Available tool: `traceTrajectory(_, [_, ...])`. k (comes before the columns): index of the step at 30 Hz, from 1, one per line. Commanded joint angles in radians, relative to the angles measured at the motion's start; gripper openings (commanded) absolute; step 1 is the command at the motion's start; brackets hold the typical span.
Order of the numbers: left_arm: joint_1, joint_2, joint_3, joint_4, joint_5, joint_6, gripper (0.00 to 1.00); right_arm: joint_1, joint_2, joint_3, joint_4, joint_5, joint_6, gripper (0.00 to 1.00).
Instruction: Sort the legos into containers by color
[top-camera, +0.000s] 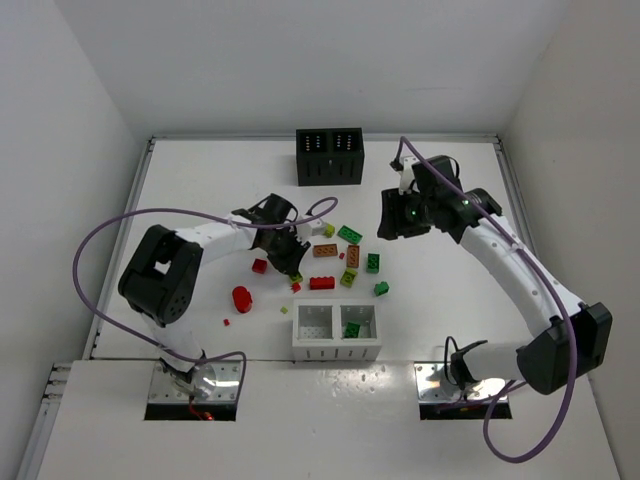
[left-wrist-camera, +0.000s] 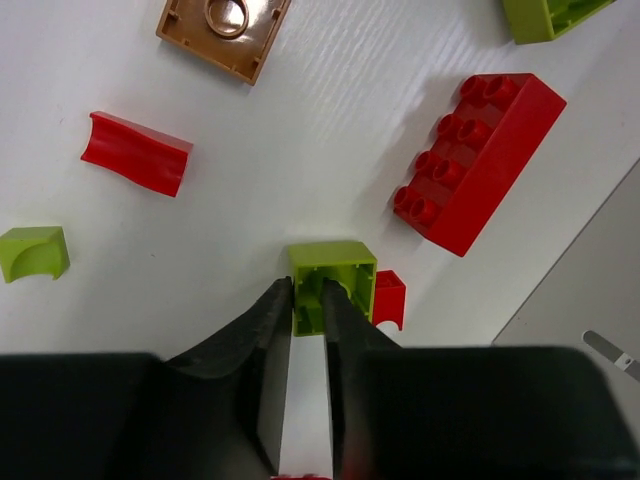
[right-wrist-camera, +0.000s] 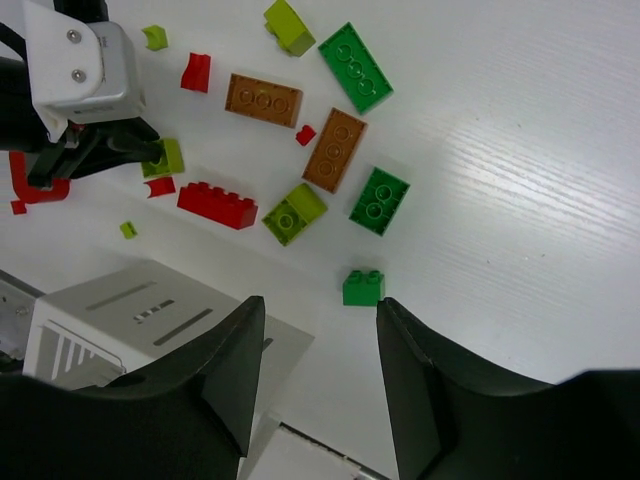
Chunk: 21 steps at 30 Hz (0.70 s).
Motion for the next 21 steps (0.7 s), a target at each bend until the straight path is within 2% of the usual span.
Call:
traceTrajectory(1, [-0.010,0.008,0.019,0.020,0.015,0.002,0.21,-0.012,0.000,0.043,0.000,-0.029,0.022,0.49])
traceTrajectory(6, [-0.010,0.017,-0.001,0.020,0.006,0.002,0.09,-0.021,0.000,0.034,0.000,-0.081,0.022,0.49])
traceTrajectory(7, [-0.010,0.017,-0.001,0.020,0.006,0.002,0.02,-0.021,0.000,0.034,0.000,-0.098,0.011,0.49])
traceTrajectory(8, [-0.010,0.017,-0.001,0.020,0.006,0.002,0.00,-0.021,0.000,0.025,0.000,-0.123,0.011,0.49])
traceTrajectory(12, [-0.001,-0.027,-0.010,0.030,0.006,0.011,0.00,-0.021,0.011,0.015,0.000,-0.193,-0.053,0.49])
traceTrajectory(15, [0.012,-0.085,-0.010,0.030,0.006,0.021,0.00,-0.021,0.020,0.015,-0.026,-0.180,-0.143,0.49])
traceTrajectory(21, [0.049,-0.205,0.034,0.014,-0.003,0.030,0.00,-0.030,0.029,0.003,-0.038,-0.141,-0.168,0.48])
